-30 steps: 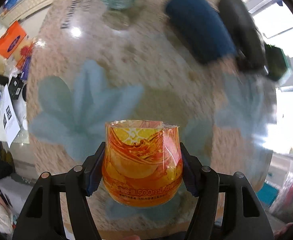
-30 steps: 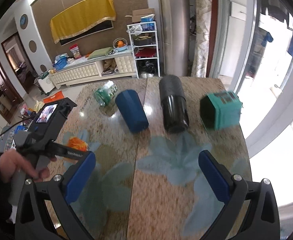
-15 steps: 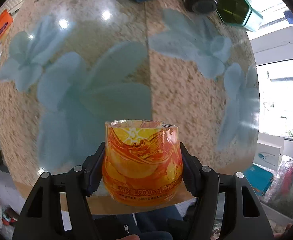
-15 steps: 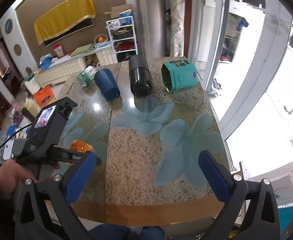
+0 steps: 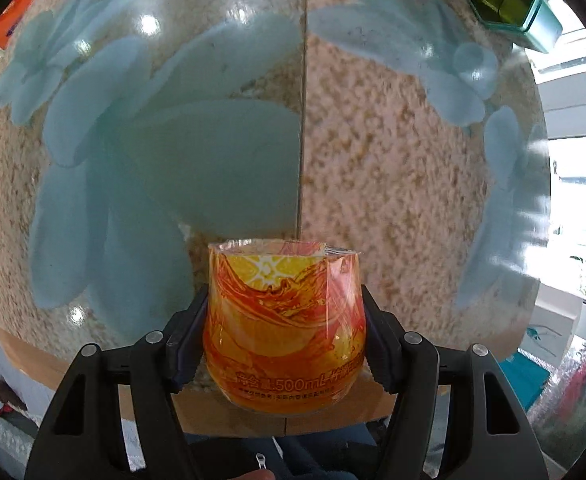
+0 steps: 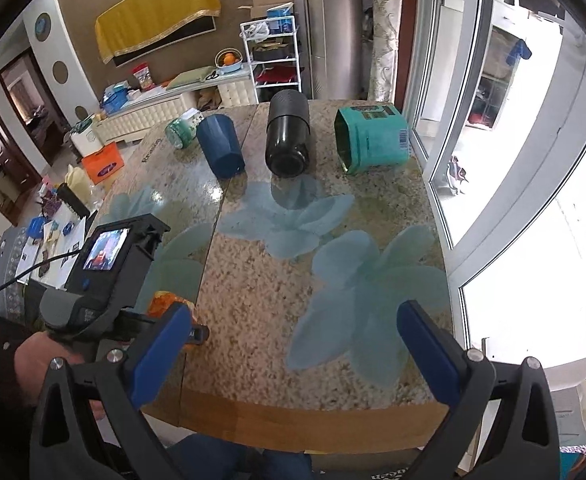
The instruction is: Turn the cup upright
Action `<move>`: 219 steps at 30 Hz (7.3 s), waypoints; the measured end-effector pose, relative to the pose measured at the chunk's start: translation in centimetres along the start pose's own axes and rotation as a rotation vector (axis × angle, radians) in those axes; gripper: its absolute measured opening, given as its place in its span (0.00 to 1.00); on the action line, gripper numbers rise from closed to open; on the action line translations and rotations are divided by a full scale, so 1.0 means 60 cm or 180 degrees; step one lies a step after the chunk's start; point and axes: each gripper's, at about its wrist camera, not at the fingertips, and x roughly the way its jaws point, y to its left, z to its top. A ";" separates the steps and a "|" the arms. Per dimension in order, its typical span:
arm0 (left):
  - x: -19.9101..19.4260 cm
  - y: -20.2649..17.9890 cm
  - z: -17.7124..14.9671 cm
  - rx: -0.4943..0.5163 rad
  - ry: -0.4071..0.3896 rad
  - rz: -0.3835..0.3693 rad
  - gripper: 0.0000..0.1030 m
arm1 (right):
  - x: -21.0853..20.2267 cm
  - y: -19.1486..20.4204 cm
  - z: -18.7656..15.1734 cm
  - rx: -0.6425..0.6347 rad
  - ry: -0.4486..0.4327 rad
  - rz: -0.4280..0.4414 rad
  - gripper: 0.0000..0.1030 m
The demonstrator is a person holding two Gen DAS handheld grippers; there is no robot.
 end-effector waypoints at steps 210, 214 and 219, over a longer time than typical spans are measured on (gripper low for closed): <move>-0.396 0.042 -0.103 0.0753 -0.2040 -0.0101 1.00 | -0.068 0.069 0.074 -0.0198 -0.0716 0.0193 1.00; -0.396 0.037 -0.101 0.0810 -0.2049 -0.0108 1.00 | -0.069 0.070 0.073 -0.0171 -0.0736 0.0149 1.00; -0.396 0.037 -0.098 0.0837 -0.2042 -0.0094 1.00 | -0.068 0.067 0.075 -0.0126 -0.0755 0.0129 1.00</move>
